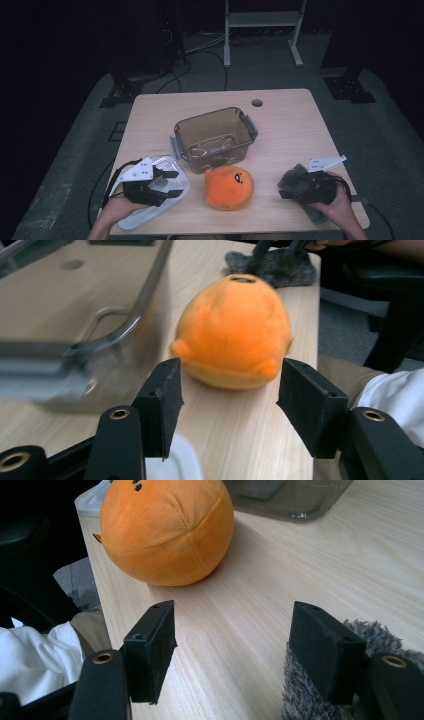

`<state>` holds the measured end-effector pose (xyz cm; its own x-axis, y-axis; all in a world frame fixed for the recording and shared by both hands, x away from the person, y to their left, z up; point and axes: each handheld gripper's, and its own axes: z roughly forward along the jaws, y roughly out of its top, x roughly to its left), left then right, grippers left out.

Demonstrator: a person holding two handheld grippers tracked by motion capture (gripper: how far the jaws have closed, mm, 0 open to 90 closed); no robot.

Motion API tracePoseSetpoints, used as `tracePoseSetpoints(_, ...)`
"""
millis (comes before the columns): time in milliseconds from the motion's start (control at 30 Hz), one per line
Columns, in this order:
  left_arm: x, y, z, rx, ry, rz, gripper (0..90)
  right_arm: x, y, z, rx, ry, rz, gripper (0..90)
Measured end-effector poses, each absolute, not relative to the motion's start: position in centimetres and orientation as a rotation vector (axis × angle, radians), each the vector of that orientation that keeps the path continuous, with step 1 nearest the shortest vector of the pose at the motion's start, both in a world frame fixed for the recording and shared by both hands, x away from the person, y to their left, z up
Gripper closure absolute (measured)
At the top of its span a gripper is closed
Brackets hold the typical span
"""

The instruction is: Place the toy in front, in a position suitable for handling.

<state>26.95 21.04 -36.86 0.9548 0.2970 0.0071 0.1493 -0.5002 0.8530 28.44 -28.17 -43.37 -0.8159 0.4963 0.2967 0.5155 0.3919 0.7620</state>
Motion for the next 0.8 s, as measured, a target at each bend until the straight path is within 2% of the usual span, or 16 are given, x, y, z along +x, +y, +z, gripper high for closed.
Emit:
tracePoseSetpoints(400, 28.3, 15.4, -36.8, 2.118, 0.208, 0.112, 36.7, 28.4, -28.2, -43.4, -0.942, -2.605, -1.434, 33.5)
tracePoseSetpoints(800, 29.9, 11.3, -37.4, 2.138, 0.156, 0.091, 34.7, 28.5, -28.5, -43.3, -0.949, -2.591, -1.455, 33.5)
